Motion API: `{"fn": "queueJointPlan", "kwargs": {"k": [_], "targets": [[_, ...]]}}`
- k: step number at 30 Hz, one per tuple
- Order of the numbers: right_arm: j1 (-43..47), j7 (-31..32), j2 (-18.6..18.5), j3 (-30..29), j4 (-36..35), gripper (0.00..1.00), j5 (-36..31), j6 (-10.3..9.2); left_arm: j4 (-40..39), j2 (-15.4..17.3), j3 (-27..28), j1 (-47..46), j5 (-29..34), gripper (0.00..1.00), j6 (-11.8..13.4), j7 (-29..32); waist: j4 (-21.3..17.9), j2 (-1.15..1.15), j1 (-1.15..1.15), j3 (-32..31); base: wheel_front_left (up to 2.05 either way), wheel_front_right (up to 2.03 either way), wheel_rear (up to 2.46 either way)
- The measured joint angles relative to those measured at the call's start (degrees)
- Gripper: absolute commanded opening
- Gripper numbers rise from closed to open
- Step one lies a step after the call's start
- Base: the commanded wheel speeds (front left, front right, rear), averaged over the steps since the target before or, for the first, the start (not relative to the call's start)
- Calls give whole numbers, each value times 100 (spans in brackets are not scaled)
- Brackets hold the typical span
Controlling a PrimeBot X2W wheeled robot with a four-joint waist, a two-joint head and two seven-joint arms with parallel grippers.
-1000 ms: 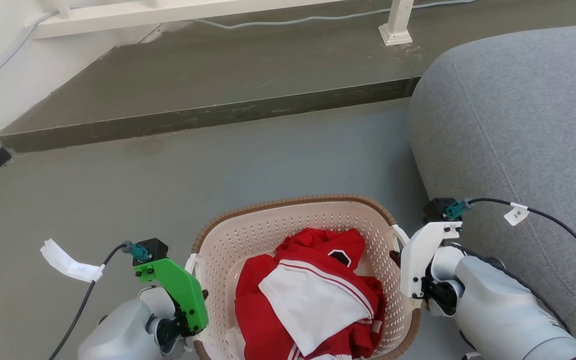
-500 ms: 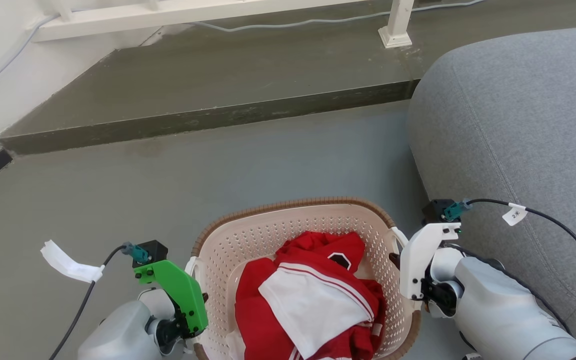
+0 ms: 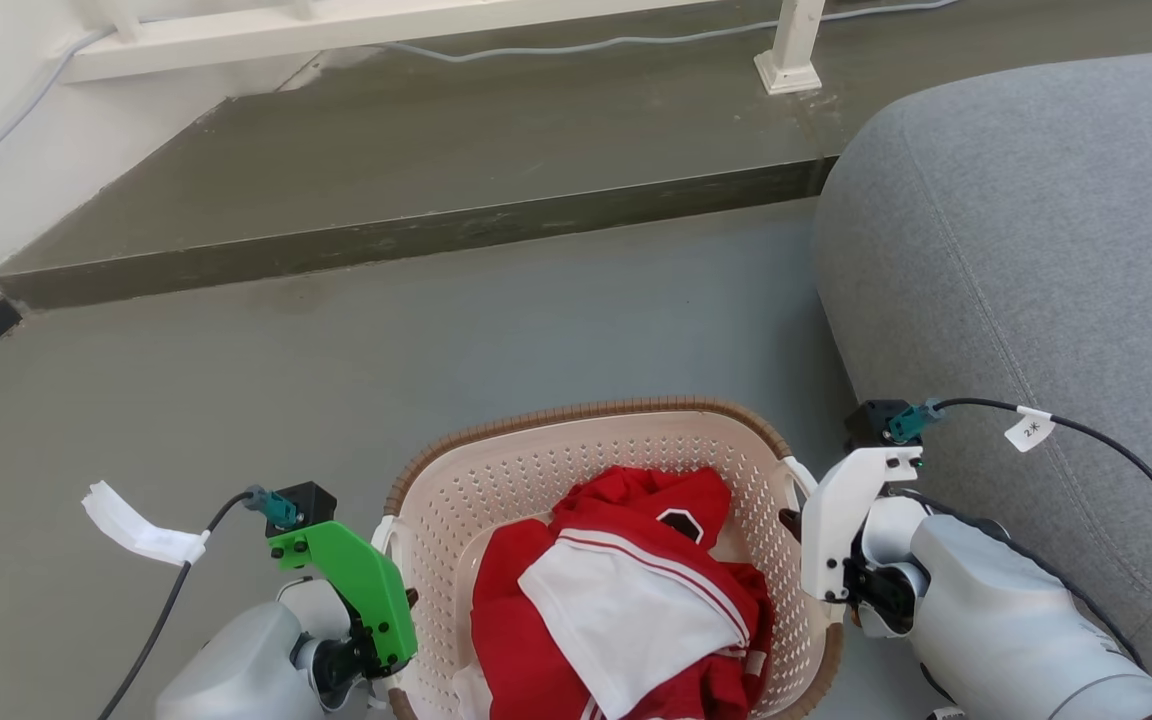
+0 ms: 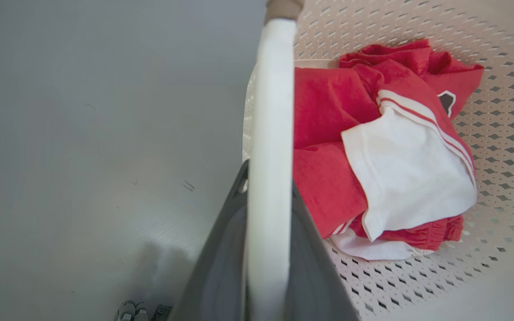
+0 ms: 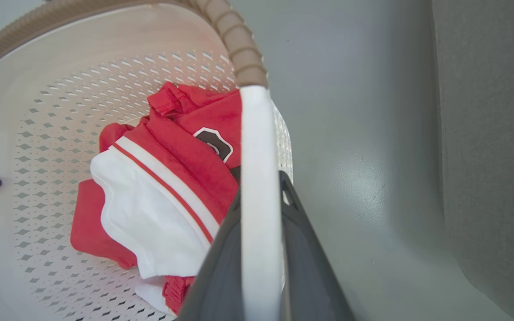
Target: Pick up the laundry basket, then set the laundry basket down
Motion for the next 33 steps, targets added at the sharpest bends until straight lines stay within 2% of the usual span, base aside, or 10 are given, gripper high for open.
{"fn": "queueJointPlan", "kwargs": {"k": [33], "targets": [[-119, -116, -29, 158, -81, 0, 136, -36, -14, 2, -40, -33, -14, 0, 0, -89, -37, 0, 0, 312, 0, 0, 0]]}}
